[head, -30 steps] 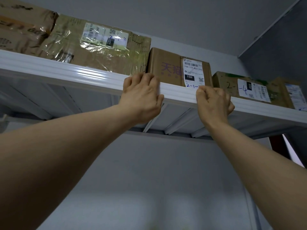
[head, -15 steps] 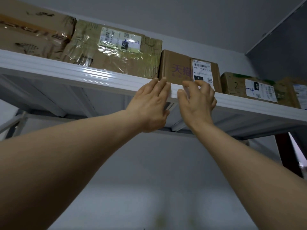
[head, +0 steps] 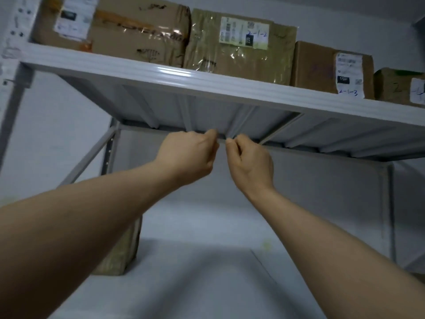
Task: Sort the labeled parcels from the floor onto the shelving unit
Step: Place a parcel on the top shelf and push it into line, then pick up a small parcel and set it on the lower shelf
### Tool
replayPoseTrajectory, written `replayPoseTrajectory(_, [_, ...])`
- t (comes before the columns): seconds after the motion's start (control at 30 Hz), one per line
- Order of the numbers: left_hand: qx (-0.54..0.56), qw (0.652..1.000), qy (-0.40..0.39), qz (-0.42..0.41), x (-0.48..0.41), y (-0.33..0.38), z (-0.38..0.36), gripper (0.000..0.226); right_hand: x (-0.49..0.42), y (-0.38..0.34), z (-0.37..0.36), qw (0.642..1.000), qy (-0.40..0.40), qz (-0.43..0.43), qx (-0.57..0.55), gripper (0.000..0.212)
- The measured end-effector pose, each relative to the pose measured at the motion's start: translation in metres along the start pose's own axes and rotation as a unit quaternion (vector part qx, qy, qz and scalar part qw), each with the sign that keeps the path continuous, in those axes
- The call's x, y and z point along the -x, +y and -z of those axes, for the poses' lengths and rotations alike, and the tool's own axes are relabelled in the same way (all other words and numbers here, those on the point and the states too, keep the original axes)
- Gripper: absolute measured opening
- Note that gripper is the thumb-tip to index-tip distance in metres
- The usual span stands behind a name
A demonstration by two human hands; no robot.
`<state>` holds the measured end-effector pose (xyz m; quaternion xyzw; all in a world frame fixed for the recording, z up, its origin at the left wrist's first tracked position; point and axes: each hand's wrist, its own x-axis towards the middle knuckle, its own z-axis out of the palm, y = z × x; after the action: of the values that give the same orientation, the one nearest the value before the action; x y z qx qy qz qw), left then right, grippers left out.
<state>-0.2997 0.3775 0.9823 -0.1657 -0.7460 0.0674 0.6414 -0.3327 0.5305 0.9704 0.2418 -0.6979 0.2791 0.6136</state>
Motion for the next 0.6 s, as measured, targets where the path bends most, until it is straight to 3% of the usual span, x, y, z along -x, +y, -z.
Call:
replayPoseTrajectory(0.17, [0.012,0.992,-0.105,0.064,0.111,-0.046,0.028,0.023,0.074,-0.083,-0.040,0.993,-0.110,-0.036,-0.035,0.047])
replayPoseTrajectory(0.3, [0.059,0.974,-0.167,0.140,0.219,-0.075,0.060,0.025,0.155,-0.156,-0.074,0.973,-0.199,-0.096,-0.072,0.042])
replayPoseTrajectory(0.43, [0.067,0.933,-0.283,0.211,0.336,-0.096,0.090,0.023,0.252,-0.223,-0.100,0.933,-0.316,-0.136,-0.102,0.026])
replayPoseTrajectory(0.6, [0.102,0.864,-0.406,0.278,0.464,-0.110,0.132,0.022,0.365,-0.285,-0.118,0.871,-0.452,-0.150,-0.124,0.024])
